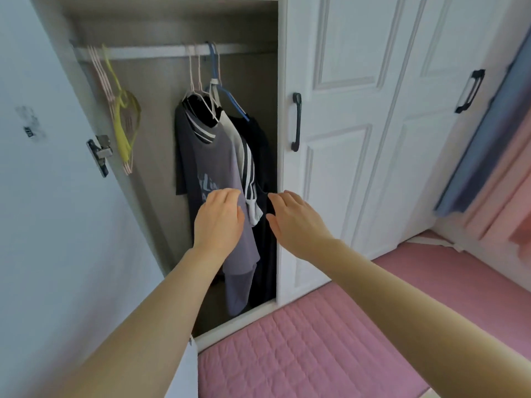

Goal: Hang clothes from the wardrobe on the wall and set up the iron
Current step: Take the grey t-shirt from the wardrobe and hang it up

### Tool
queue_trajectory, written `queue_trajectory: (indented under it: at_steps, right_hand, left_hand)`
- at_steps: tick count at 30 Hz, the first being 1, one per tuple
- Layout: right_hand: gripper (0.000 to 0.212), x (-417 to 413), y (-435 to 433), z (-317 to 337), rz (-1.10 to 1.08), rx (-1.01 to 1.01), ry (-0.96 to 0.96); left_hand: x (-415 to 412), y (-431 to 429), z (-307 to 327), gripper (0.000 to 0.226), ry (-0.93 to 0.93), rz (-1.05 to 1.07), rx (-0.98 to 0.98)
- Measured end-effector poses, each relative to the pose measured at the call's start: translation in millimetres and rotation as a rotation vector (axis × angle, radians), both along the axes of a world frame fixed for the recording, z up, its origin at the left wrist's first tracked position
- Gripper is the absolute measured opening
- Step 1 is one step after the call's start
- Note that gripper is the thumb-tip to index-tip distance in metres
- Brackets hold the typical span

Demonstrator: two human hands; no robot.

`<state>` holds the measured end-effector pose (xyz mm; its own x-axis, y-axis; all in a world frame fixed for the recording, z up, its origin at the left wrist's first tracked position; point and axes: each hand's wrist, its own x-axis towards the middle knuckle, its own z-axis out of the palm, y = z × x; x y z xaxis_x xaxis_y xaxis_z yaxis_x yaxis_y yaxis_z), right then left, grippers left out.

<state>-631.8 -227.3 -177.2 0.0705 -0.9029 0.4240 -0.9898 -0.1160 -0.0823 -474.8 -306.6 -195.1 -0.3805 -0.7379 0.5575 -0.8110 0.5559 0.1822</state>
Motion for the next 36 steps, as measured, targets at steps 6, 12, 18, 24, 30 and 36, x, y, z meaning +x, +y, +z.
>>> queue_trajectory:
  at_steps: [6,12,18,24,30,36]
  right_hand:
    - [0.038,-6,-73,33,0.042,-0.025,-0.015]
    - [0.039,-7,-130,63,0.103,-0.095,0.018]
    - [0.04,-7,-175,75,0.109,-0.096,0.05]
    - [0.035,-8,-200,70,0.107,-0.096,-0.061]
    - [0.033,1,-221,64,0.119,-0.108,-0.051]
    - [0.041,10,-250,65,0.094,-0.1,-0.02]
  left_hand:
    - [-6,-59,20,0.038,-0.106,0.011,-0.104]
    - [-20,-104,48,0.048,-0.205,0.047,-0.197]
    - [-24,-132,55,0.048,-0.288,0.064,-0.258]
    - [-19,-145,51,0.041,-0.274,0.043,-0.28]
    - [-4,-157,54,0.025,-0.066,0.038,-0.22]
    - [-4,-179,70,0.042,0.124,0.058,-0.005]
